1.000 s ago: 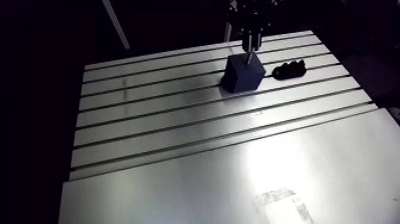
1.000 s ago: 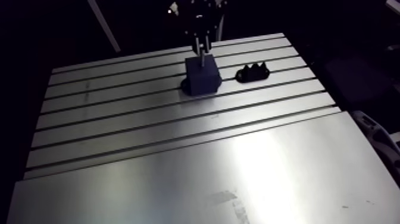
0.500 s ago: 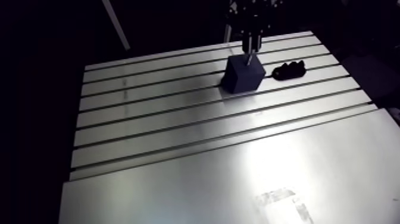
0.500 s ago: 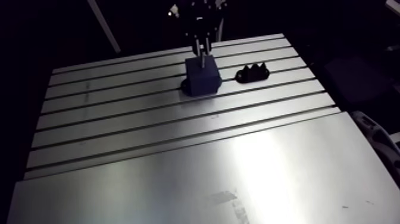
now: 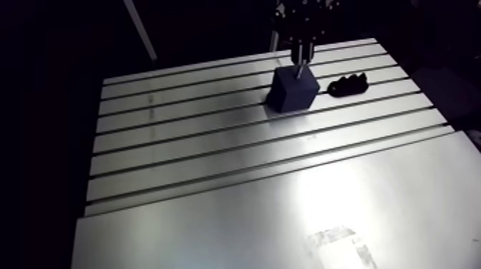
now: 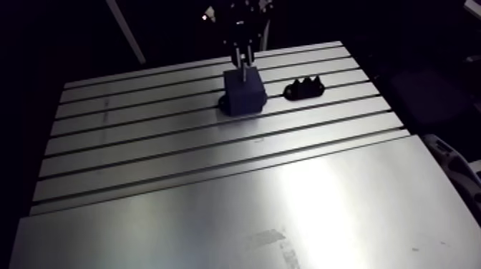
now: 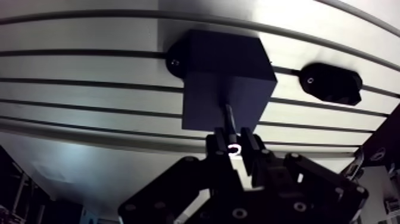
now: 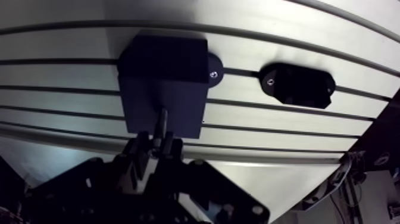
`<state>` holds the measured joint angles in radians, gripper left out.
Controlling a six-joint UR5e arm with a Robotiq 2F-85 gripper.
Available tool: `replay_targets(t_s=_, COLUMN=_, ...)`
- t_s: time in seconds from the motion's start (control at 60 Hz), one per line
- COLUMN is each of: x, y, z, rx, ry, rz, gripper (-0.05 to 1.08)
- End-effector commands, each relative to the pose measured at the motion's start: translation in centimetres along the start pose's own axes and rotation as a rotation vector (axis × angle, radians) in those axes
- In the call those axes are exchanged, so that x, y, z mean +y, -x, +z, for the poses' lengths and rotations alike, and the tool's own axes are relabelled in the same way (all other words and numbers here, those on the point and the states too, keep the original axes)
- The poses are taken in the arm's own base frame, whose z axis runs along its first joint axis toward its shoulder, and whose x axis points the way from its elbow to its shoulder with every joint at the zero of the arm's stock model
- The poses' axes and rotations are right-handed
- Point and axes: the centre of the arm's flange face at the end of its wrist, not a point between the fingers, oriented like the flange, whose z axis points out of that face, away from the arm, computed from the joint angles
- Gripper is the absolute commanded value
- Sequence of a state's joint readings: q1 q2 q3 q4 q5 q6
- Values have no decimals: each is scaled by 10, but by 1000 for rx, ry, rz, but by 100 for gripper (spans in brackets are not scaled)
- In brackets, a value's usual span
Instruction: Pick up the M10 bolt and insert it into the hole until fully seated.
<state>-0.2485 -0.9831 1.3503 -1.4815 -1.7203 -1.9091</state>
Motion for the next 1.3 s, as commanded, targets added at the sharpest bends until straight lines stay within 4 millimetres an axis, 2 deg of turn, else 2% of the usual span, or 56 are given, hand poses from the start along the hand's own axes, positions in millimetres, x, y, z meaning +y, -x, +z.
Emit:
replay_targets(t_s=0.017, x=-2, y=0, z=-1, rx=10, ry=5, rz=-1, gripper=108)
replay_targets(t_s=1.3, x=-7, y=6, z=9, rx=9, ry=5, rz=-7, gripper=106)
